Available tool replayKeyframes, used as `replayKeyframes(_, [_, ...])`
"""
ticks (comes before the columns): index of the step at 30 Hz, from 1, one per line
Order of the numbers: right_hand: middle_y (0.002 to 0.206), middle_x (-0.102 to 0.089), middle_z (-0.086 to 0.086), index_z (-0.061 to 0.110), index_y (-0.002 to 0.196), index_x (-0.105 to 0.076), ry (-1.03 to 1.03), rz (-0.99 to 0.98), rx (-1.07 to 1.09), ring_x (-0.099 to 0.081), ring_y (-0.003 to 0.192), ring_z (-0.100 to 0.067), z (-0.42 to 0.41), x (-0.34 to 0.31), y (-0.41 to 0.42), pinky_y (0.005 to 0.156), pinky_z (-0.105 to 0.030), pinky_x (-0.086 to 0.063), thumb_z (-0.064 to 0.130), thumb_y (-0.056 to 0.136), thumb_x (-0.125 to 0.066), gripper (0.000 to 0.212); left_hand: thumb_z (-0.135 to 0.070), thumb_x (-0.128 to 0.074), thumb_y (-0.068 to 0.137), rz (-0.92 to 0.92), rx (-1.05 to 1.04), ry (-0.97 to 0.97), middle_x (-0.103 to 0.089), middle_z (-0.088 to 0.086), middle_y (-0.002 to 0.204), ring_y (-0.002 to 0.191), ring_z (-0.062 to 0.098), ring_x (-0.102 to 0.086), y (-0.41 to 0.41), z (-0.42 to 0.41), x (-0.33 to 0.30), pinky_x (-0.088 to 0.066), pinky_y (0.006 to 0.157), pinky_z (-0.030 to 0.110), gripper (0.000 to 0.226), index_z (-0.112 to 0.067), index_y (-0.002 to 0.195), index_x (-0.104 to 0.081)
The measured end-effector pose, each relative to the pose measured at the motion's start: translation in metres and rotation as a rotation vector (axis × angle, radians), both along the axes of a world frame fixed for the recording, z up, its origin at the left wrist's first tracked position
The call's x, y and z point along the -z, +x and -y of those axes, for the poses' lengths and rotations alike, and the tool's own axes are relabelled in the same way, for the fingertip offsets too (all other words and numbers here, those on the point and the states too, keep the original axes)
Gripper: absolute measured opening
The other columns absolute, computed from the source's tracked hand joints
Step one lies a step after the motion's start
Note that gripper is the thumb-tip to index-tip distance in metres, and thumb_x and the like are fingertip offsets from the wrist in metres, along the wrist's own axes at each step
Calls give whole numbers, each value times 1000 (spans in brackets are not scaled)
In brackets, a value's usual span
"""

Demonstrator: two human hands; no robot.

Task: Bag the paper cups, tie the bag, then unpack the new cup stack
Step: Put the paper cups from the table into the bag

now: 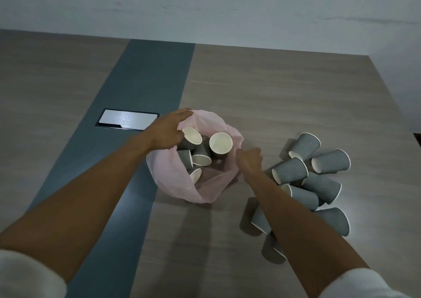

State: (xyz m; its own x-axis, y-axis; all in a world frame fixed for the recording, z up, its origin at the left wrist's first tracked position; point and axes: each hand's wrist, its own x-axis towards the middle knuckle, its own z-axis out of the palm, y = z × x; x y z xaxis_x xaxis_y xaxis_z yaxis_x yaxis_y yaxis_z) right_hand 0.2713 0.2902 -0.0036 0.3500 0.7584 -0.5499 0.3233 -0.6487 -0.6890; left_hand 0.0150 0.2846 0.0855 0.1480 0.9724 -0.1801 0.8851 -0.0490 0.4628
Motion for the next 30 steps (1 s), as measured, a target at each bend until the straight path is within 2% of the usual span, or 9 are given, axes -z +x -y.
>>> replayKeyframes(2, [90, -63, -14, 1, 105, -59, -175, -270, -19, -62, 73, -27, 7, 3, 4, 59, -32, -52, 19, 86, -67, 27, -5, -57, 89, -11, -15, -4, -30, -7, 165, 148, 20, -35, 1, 2, -1, -31, 120, 38, 74, -20, 158, -35])
replayKeyframes(4, [72, -57, -14, 3, 81, -60, -143, -250, -77, -52, 56, -22, 11, 7, 7, 49, -27, -41, 3, 88, -63, 9, -7, -57, 91, -19, -47, -7, -29, -6, 166, 148, 23, -35, 1, 2, 0, -30, 120, 41, 73, -20, 158, -33])
replayKeyframes(9, [66, -54, -10, 11, 69, -59, 274, -246, 17, -48, 61, -19, -19, -20, 30, 55, -31, -42, 5, 86, -61, 19, -4, -55, 86, 47, -170, 43, -28, -6, 166, 147, 24, -36, 5, -2, -1, -35, 118, 44, 79, -23, 159, -31])
replayKeyframes(13, [69, -61, 0, 15, 78, -66, 489, -186, 73, -51, 60, -14, -53, -55, 72, 57, -28, -46, 12, 88, -65, 10, -1, -54, 87, 109, -222, 108, -30, -2, 165, 149, 25, -33, 26, -4, -5, -29, 122, 39, 78, -19, 159, -32])
replayKeyframes(17, [74, -65, -10, 5, 87, -70, 390, -168, -13, -58, 61, -19, -60, -49, 109, 56, -29, -57, 7, 92, -63, 9, 5, -54, 86, 124, -176, 58, -21, 2, 168, 153, 22, -25, 56, 2, 6, -20, 123, 30, 81, -12, 160, -27])
replayKeyframes(20, [91, -69, -17, 2, 109, -69, 356, -176, -19, -64, 71, -24, -60, -40, 135, 59, -28, -58, -1, 94, -56, 20, 5, -54, 82, 150, -174, 40, -18, -3, 169, 152, 22, -28, 72, 5, 16, -35, 119, 43, 85, -13, 160, -25])
replayKeyframes(22, [110, -70, -18, 5, 125, -64, 343, 20, -27, -69, 85, -29, -64, -33, 158, 73, -34, -58, 3, 93, -54, 34, 3, -55, 83, 146, -160, 33, -17, -5, 169, 151, 22, -29, 82, 8, 18, -43, 112, 48, 85, -15, 161, -24])
replayKeyframes(25, [140, -58, -20, 2, 141, -54, 291, 321, -136, -55, 128, -36, -77, -22, 195, 105, -38, -43, 7, 96, -51, 45, 1, -57, 84, 103, -138, 70, -21, -3, 168, 151, 21, -27, 96, 10, 23, -30, 118, 33, 83, -16, 160, -26])
replayKeyframes(30, [142, -52, -29, -8, 135, -52, 154, 448, -345, -50, 132, -43, -98, 1, 225, 107, -44, -42, 8, 97, -54, 42, -8, -60, 86, 45, -200, 137, -28, -4, 166, 146, 22, -36, 103, 14, 34, -33, 113, 34, 77, -19, 157, -32])
